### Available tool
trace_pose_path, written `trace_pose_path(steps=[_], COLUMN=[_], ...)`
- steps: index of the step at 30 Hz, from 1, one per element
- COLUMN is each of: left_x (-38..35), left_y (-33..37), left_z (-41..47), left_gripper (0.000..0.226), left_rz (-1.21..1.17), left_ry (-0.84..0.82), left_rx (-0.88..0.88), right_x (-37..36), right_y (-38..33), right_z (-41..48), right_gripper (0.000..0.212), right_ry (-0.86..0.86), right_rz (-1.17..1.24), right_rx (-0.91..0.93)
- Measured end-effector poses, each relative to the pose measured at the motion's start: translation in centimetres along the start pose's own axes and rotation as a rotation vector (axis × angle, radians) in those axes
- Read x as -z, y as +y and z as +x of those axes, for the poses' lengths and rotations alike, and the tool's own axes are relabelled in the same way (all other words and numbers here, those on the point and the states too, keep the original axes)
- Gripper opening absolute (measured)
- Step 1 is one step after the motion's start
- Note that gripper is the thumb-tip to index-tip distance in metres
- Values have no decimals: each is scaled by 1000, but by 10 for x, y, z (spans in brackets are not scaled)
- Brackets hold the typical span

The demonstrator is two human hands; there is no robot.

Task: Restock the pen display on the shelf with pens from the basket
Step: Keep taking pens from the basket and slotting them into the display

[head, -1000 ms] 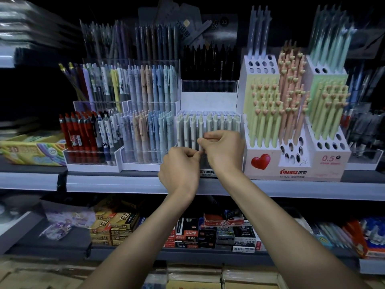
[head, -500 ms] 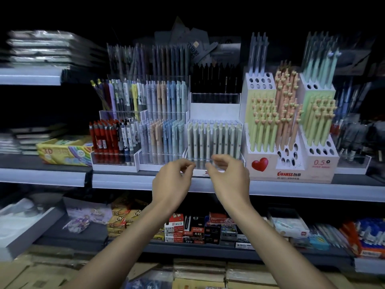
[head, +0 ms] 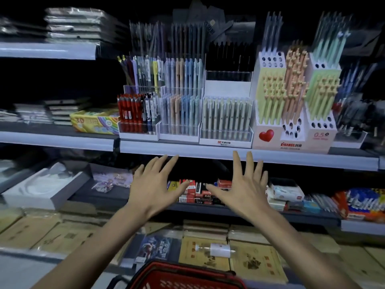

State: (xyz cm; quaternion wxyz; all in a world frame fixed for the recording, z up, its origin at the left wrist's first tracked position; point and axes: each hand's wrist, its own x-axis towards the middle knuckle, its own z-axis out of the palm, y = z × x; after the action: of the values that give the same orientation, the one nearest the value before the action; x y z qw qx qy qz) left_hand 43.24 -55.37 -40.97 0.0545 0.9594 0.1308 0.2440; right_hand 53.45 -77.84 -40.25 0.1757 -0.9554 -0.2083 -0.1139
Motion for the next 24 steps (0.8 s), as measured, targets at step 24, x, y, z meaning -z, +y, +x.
trace_pose_path(steps=[24], left_x=[-205], left_y=[-46], left_z=[-199], left_gripper=[96], left_rz=[-17], left_ry=[-587], left_rx=[153], right_x=[-235], right_y=[53], right_z=[-162], right_gripper=[128], right_ry=[-560], right_rz=[-22], right_rx=[-37])
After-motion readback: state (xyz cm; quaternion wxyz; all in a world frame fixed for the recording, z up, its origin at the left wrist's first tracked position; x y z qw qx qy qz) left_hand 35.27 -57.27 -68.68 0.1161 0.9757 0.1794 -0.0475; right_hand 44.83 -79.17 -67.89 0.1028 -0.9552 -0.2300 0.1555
